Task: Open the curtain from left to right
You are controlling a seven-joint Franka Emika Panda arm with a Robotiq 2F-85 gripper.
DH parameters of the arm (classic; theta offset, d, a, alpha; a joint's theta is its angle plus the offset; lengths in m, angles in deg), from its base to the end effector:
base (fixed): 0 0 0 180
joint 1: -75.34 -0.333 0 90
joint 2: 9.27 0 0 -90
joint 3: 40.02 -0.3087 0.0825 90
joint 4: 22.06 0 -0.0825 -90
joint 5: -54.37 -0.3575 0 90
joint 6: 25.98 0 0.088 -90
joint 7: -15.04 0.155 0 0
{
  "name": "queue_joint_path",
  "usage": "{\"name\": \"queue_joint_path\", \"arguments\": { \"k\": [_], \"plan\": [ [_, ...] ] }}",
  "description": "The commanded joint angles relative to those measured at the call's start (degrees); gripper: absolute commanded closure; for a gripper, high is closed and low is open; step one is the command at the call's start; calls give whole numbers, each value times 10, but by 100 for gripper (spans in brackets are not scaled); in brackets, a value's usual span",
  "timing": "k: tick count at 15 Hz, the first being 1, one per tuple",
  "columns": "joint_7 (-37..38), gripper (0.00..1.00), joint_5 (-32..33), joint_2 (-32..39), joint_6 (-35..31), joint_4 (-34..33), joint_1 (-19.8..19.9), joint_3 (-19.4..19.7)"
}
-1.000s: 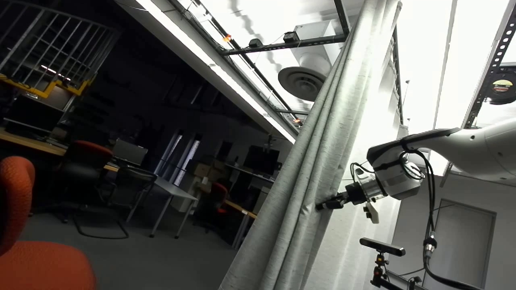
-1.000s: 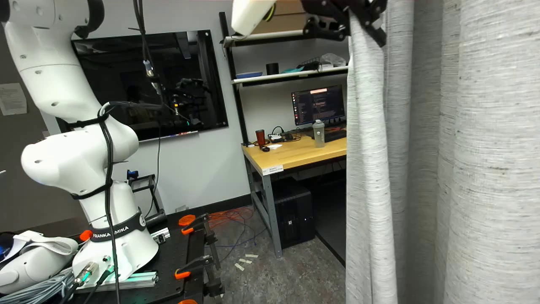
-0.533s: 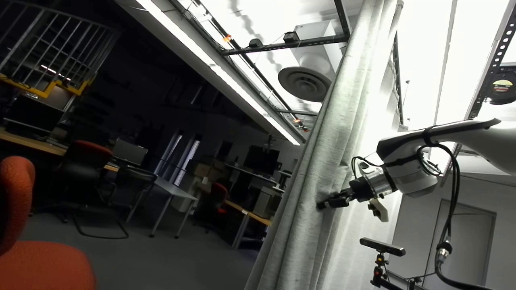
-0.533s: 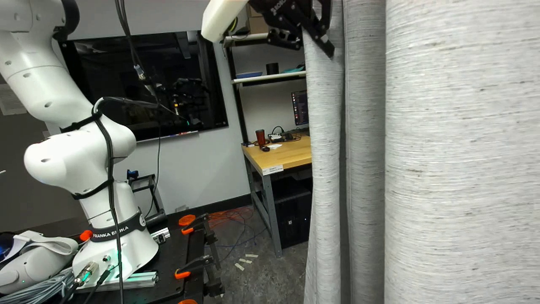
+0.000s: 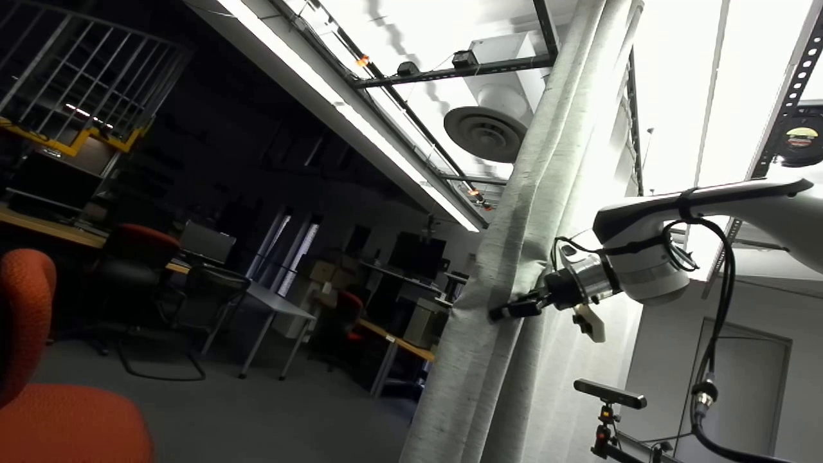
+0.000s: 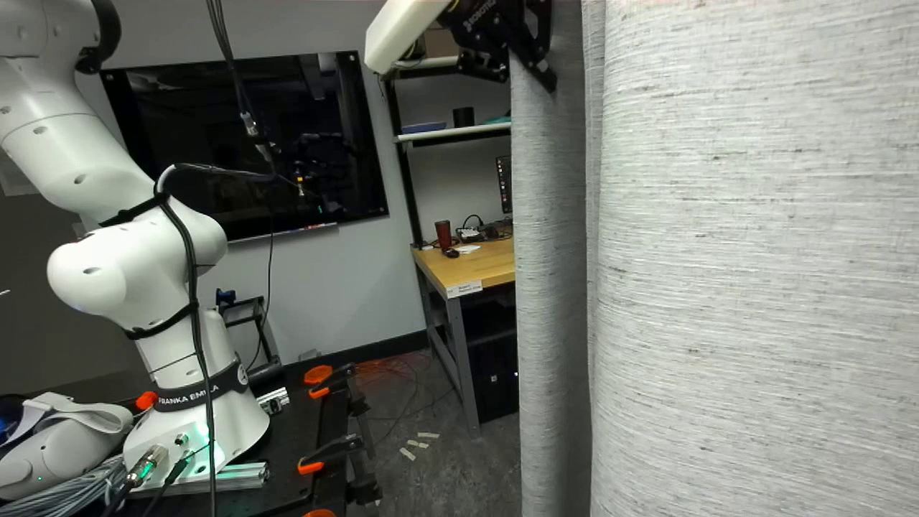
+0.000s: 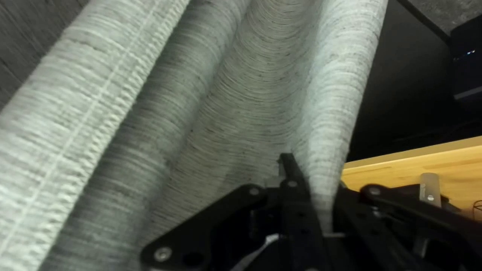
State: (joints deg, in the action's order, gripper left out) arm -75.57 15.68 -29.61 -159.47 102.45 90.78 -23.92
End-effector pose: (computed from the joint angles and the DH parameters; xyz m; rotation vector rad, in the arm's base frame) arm 0.4318 -0.2427 0.5583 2.6630 0.9246 1.2327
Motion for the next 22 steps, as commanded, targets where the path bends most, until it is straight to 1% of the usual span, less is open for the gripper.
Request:
{"name": "queue_joint_path", "arguments": {
  "k": [1,6,7,8,17,18,22],
  "plan": [
    [26,99,19,-14,-26,9,-25,10],
    [40,99,31,-15,-45,14,-32,12],
    [44,71,34,-14,-48,14,-32,12],
    [48,70,36,-14,-48,15,-33,13],
    [74,3,48,-22,-55,17,-34,21],
    [83,0,47,-26,-58,19,-33,20],
    [120,0,48,-59,-78,34,-37,11]
  ]
}}
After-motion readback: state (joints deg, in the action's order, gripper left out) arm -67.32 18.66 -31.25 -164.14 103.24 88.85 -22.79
